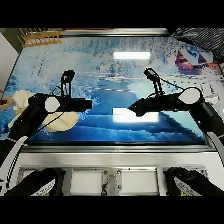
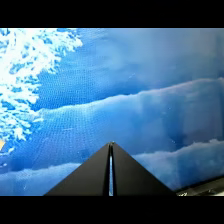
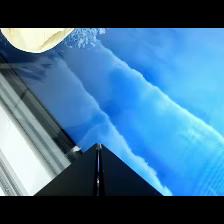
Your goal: Fold the clothes and pants, and hang the long-sleeved shirts on hangers.
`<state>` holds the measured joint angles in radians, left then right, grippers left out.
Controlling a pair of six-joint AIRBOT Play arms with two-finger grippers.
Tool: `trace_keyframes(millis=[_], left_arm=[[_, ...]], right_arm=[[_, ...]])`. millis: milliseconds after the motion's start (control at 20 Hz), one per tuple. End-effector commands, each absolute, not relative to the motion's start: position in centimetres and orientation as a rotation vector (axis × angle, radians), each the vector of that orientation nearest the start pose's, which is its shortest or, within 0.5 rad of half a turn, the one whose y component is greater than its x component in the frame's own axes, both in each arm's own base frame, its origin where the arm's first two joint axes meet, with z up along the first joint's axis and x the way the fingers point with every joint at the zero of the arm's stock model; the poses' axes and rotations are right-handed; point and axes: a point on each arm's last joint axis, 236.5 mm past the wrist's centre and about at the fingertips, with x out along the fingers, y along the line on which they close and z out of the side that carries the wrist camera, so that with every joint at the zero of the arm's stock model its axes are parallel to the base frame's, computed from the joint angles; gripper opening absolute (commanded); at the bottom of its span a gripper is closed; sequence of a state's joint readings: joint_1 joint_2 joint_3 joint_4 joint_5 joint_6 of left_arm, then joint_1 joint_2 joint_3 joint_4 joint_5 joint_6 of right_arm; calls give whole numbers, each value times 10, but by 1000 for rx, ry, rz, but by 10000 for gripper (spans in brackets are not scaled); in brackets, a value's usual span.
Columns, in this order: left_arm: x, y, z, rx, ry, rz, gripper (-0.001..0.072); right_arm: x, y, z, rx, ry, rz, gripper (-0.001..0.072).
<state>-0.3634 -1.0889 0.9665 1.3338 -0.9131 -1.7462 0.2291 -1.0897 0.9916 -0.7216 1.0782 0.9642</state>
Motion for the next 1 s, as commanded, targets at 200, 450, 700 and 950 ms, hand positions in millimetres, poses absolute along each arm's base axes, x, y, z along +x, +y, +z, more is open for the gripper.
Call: trace_keyframes(millis=[200,450,700,950], left_arm=[[343,-177,35,-195,1098,-330,4],[343,-177,35,-195,1098,-330,3],[347,-172,37,-159,1079,-325,71],[366,-14,48,-71,1117,80,720]], right_arm=[[316,235,93,153,938,925,16],[316,235,93,153,938,925,16],[316,235,93,153,938,925,16],[316,235,93,153,938,925,16]])
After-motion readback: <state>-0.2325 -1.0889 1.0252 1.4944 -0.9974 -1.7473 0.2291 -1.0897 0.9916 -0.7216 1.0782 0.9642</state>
